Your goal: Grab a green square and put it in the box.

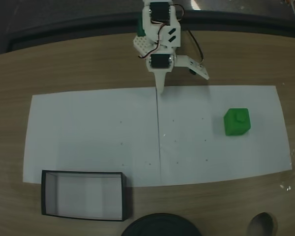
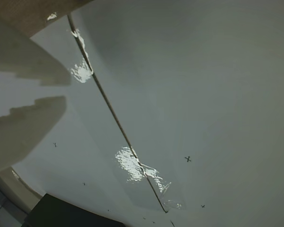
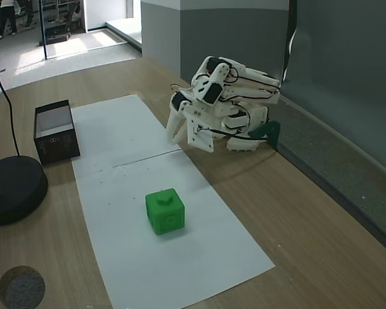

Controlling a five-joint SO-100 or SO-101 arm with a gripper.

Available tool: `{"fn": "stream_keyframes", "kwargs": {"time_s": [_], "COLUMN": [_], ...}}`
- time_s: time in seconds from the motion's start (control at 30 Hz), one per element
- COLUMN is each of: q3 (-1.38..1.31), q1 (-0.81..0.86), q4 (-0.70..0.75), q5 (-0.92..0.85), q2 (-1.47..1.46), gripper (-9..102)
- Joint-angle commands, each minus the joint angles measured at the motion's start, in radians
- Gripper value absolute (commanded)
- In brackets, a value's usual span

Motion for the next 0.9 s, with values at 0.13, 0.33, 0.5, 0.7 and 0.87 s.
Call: {"fn": "stream_keyframes", "kwargs": {"time_s": [0.13, 0.33, 0.5, 0.7, 0.87], "q3": [-0.064, -0.064, -0.064, -0.017, -0.106], "q1": [-0.006, -0.003, -0.008, 0.051, 0.028], "q4": [0.014, 0.014, 0.009, -0.272, -0.476], "q5": [-0.008, -0.003, -0.009, -0.012, -0.012], "q2": [0.012, 0.012, 0.012, 0.012, -0.005], "gripper": [0, 0, 0, 6, 22]}}
